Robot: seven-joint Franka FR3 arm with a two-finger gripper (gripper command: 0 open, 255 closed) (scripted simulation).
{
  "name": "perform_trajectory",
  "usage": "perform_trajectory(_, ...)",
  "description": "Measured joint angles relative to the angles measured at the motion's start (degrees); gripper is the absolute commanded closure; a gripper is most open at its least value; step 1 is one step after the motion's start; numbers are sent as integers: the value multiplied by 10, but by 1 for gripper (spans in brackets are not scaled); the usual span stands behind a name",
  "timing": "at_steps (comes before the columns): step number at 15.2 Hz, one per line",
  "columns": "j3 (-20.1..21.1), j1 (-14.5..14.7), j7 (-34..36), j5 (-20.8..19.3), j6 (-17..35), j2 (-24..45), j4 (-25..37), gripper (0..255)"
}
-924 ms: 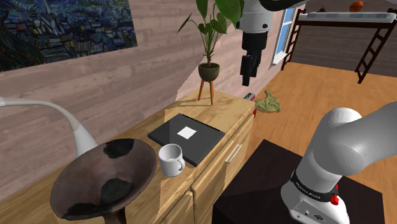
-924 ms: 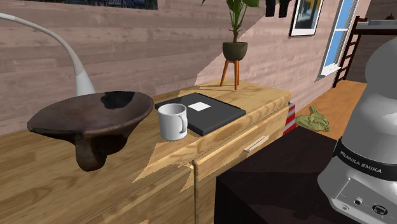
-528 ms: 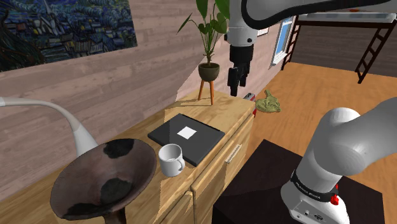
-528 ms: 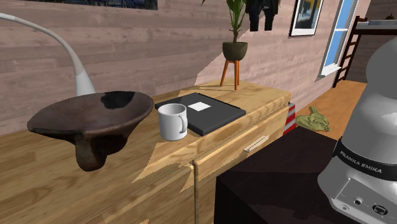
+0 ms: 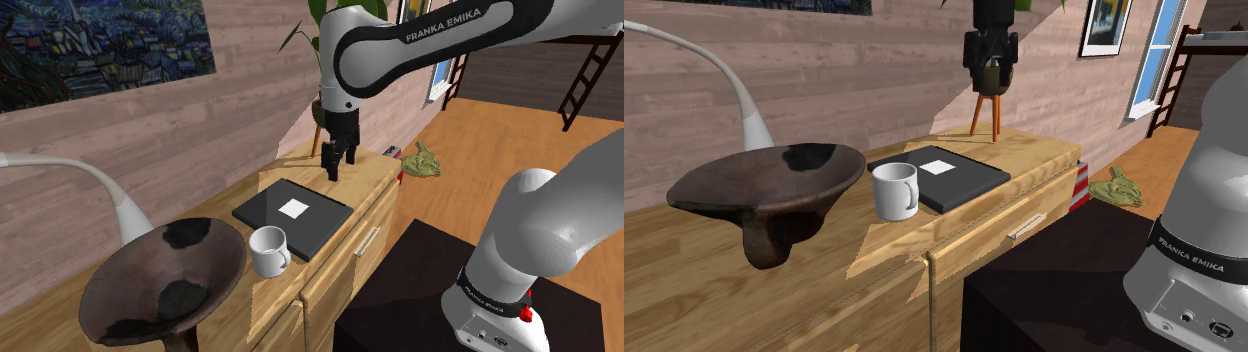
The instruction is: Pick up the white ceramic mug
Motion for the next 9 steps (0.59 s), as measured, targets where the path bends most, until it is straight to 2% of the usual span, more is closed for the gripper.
perform_trajectory(9, 54, 17, 79, 3, 129, 173, 40, 0)
